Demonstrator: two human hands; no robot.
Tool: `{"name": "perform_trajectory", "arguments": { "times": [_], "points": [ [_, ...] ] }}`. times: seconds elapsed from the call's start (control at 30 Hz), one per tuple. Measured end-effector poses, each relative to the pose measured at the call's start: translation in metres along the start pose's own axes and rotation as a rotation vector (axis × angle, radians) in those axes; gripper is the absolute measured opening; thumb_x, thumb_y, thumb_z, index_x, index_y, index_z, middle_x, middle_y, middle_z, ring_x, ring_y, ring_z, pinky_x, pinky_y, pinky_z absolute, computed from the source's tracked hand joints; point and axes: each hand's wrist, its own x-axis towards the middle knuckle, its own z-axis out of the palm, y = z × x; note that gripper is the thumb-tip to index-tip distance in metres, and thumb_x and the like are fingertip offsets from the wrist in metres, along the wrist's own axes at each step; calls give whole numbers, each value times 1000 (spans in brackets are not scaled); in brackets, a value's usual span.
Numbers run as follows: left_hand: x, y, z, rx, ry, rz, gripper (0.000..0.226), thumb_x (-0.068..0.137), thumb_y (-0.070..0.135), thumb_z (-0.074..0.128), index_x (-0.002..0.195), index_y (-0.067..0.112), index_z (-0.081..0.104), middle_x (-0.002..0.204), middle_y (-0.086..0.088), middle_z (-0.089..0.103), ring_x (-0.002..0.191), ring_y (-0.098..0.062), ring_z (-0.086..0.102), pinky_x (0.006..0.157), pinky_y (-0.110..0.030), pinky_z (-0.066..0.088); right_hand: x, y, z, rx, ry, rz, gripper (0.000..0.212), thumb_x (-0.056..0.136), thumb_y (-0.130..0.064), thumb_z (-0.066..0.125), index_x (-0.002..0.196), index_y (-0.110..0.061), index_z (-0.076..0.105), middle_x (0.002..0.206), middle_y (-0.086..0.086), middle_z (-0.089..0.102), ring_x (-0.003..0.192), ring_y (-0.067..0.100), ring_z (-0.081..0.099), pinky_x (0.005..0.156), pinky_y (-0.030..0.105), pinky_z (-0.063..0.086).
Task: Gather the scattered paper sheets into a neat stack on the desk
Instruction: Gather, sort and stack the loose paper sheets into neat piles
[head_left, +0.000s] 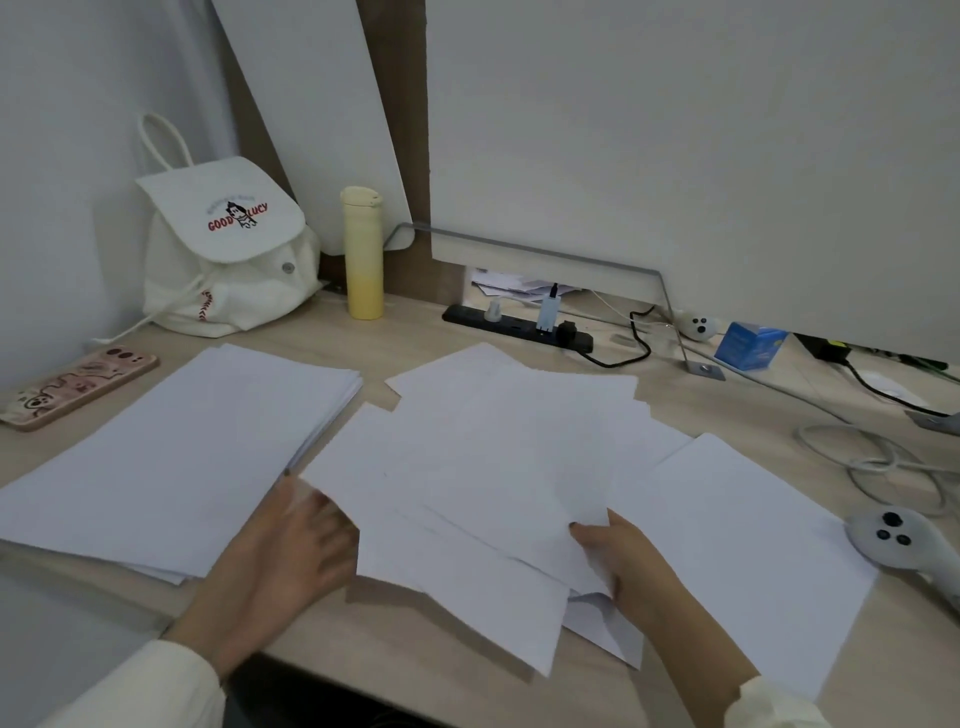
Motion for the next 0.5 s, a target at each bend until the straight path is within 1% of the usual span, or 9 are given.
{"name": "perform_trajectory", "arguments": {
  "times": [0.03,0.07,0.1,0.17,0.23,0.27,0.33,0.4,0.5],
  "points": [
    [5,-6,-5,113,48,103,28,89,28,59,100,3,62,87,7,60,100,9,54,113,-26,6,-1,1,3,11,-6,1,39,83,-1,58,122,-3,55,116,19,63,99,36,62,69,42,56],
    [5,-16,-3,127,99,125,30,90,29,55,105,5,64,91,4,67,99,4,61,115,-31,14,-2,3,6,9,-28,5,43,81,-1,60,123,-2,54,118,19,63,103,36,61,73,41,54],
    [0,-29,3,194,111,155,32,89,32,52,108,9,65,99,-1,72,97,-8,67,110,-37,30,-5,5,11,1,-69,16,42,82,0,58,124,-2,54,118,18,64,105,35,61,78,39,53],
    [-2,-46,21,317,131,120,30,81,28,60,105,14,68,104,-7,73,94,-22,70,94,-45,46,-11,9,19,5,-176,54,36,89,3,51,124,-4,54,118,15,66,106,31,63,80,35,55],
    [3,-54,24,378,265,151,36,63,18,80,97,12,70,95,-8,75,83,-21,71,80,-37,54,-16,11,24,20,-257,71,36,90,4,47,123,-6,54,119,12,67,109,28,64,83,34,55],
    [6,-57,23,399,325,150,40,60,14,83,97,9,70,89,-8,75,78,-22,71,71,-32,56,-19,12,25,11,-277,69,35,90,3,47,123,-7,54,119,10,67,110,27,63,87,35,54],
    [11,-60,22,413,406,134,32,75,7,74,105,-1,66,84,-12,71,74,-28,66,60,-29,56,-24,9,24,-21,-296,46,32,91,-2,50,122,-9,56,117,7,69,108,24,64,92,37,52],
    [13,-57,21,457,454,120,24,88,3,60,109,-7,61,84,-11,66,75,-25,60,63,-32,49,-27,6,21,-40,-283,31,26,92,-9,53,117,-10,59,110,5,71,101,23,67,87,37,55],
    [15,-47,22,517,459,199,17,89,3,57,105,0,63,88,-8,66,80,-24,60,71,-31,47,-31,-1,13,7,-238,10,27,95,-17,49,113,-1,61,101,15,70,83,26,67,67,33,58]
  ]
}}
